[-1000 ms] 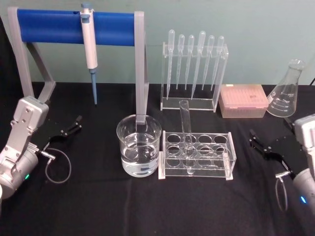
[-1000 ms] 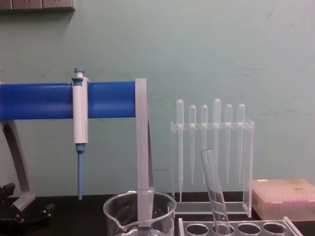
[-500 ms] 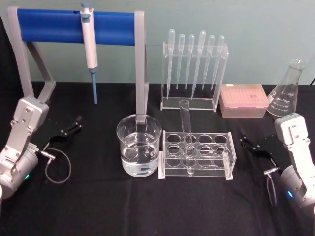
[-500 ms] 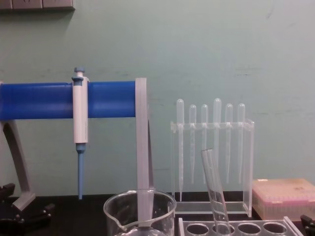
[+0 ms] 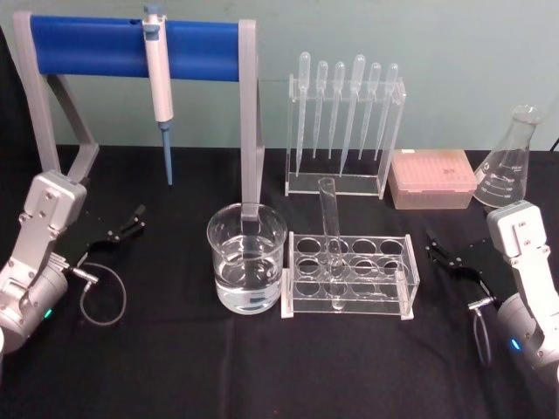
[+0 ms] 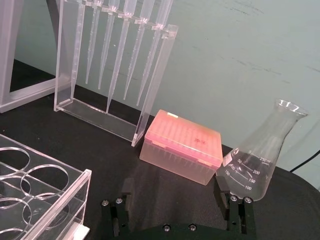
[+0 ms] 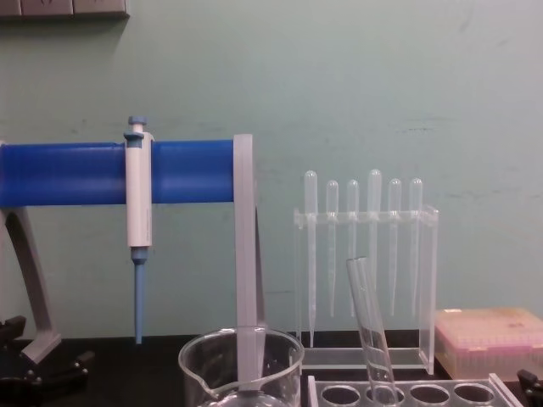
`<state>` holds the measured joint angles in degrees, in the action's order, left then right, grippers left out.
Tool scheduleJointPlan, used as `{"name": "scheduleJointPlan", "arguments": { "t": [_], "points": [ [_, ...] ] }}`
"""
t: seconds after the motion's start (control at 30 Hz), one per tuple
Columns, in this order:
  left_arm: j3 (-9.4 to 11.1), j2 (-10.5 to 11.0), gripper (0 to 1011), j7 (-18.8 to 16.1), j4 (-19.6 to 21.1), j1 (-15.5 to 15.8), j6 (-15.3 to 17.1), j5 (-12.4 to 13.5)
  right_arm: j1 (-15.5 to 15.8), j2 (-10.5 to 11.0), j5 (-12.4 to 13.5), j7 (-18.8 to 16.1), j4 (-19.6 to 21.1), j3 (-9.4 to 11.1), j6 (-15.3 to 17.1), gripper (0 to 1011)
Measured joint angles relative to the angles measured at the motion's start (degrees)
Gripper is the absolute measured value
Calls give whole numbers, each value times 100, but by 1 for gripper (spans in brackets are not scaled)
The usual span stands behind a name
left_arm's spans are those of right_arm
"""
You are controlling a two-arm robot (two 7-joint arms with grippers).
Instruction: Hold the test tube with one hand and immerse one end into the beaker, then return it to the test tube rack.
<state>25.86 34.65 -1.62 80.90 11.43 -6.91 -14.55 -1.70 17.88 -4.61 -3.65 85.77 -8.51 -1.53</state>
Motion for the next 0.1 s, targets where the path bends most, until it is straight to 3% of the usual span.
{"name": "scheduleJointPlan", "arguments": {
  "t": [0.1],
  "points": [
    [0,0,1000,0,0,0,0,0,1,1,1,0,3,-2,0,1002]
  ]
}}
